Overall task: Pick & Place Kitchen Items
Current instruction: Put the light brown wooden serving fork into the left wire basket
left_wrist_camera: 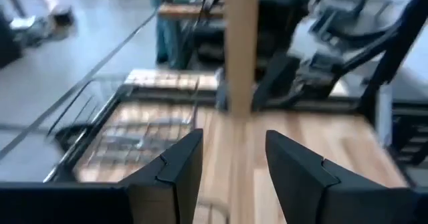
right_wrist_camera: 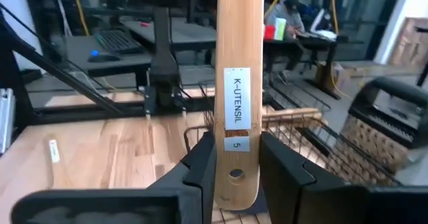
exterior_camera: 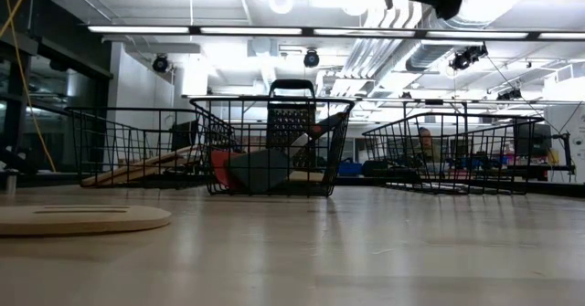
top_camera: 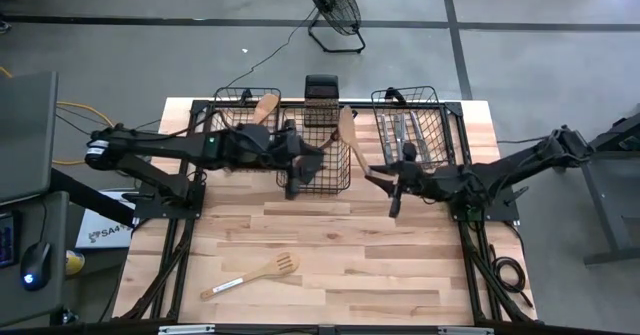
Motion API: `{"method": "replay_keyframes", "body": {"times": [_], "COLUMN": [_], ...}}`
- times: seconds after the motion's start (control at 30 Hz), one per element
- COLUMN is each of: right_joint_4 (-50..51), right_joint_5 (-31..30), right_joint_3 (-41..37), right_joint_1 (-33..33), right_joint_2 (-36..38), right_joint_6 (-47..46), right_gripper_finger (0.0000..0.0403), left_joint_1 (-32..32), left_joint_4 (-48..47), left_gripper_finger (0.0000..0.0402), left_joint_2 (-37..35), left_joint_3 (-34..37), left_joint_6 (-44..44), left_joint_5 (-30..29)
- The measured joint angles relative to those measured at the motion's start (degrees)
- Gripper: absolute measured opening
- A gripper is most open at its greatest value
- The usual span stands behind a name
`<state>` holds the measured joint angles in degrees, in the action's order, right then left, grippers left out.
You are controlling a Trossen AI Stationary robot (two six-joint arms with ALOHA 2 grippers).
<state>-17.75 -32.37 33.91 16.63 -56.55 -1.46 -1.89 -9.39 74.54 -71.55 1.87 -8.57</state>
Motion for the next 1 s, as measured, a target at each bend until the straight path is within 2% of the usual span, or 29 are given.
{"method": "replay_keyframes", "body": {"times": [0.27,0.33,0.57,1.0], "right_joint_4": [-7.8,-10.6,-14.7,-15.8], "right_joint_5": [9.0,10.4,12.0,13.1], "right_joint_3": [0.0,0.0,0.0,0.0], "right_joint_1": [-3.6,-4.3,-4.4,-4.7], "right_joint_2": [-3.4,-5.3,-8.7,-11.2], "right_joint_6": [1.7,1.8,1.8,1.3], "right_gripper_finger": [0.0082,0.0082,0.0082,0.0082], "left_joint_1": [0.0,0.0,0.0,0.0], "left_joint_4": [14.0,15.0,17.5,20.4], "left_gripper_finger": [0.0159,0.0159,0.0159,0.0159], "left_joint_2": [4.2,4.9,6.1,6.3], "left_joint_3": [0.0,0.1,0.1,0.1], "left_joint_6": [-3.5,-4.2,-4.0,-4.5], "left_joint_5": [2.7,3.9,6.7,6.7]}}
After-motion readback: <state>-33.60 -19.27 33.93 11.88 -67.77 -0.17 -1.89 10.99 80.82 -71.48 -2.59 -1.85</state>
